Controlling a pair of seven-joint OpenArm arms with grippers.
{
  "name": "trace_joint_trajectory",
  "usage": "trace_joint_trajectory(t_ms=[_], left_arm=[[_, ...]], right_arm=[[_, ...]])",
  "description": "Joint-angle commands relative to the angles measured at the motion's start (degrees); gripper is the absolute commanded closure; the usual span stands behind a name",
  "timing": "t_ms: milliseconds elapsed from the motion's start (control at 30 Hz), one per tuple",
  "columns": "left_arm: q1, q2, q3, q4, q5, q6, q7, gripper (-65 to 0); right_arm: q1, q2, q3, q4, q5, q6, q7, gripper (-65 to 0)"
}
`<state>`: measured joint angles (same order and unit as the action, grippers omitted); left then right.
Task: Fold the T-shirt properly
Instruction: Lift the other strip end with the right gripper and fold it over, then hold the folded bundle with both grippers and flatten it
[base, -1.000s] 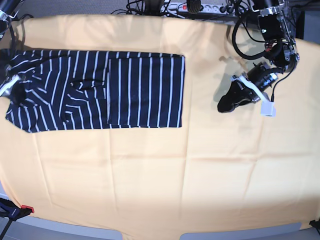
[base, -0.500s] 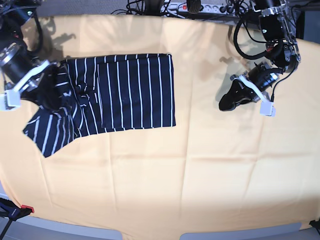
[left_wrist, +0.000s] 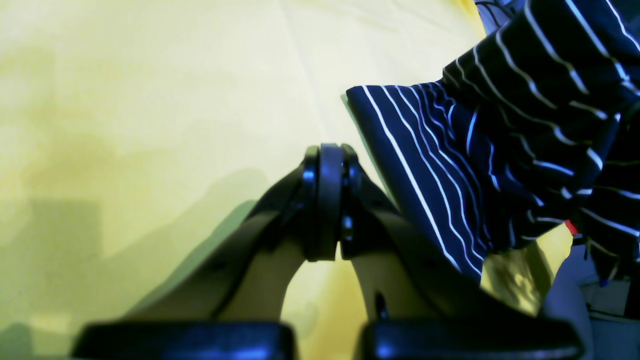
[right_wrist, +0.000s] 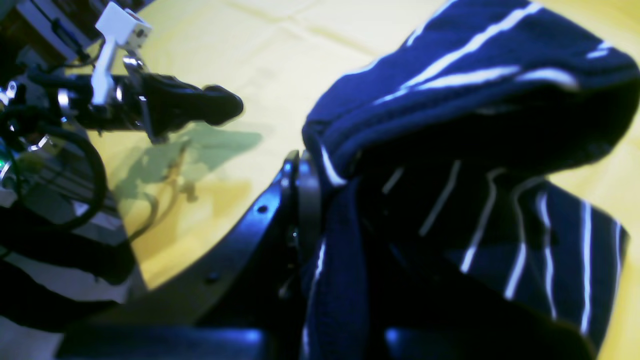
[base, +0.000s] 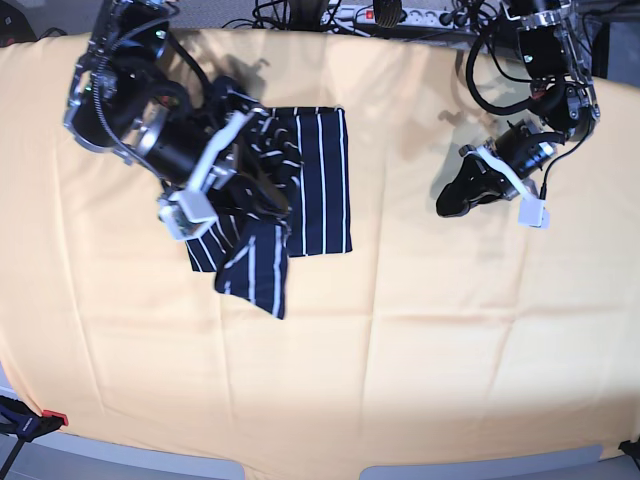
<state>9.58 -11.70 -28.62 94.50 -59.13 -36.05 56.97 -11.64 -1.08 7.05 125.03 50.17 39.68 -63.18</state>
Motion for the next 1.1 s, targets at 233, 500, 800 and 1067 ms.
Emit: trace_joint_trajectory(t_ms=[233, 500, 800, 1067], left_arm=[[0.2, -0.5, -0.2, 1.1, -3.4, -0.3, -0.9, 0.0], [0.2, -2.0, -0.2, 1.1, -5.5, -0.4, -0.8, 0.0], [0.2, -5.5, -0.2, 1.3, -22.8, -3.9, 12.7, 0.0], [0.2, -5.7, 10.1, 10.9, -24.2, -3.9, 16.2, 0.0]], right_arm=[[3.6, -3.0, -9.6, -8.8, -0.9, 0.3, 6.6, -18.7], [11.4, -3.0, -15.9, -6.7, 8.8, 0.3, -3.7, -42.2], [12.4, 5.9, -5.4, -4.7, 2.6, 0.3, 1.1, -16.8], [13.4, 16.2, -4.5, -11.1, -6.2, 0.3, 10.2, 0.0]])
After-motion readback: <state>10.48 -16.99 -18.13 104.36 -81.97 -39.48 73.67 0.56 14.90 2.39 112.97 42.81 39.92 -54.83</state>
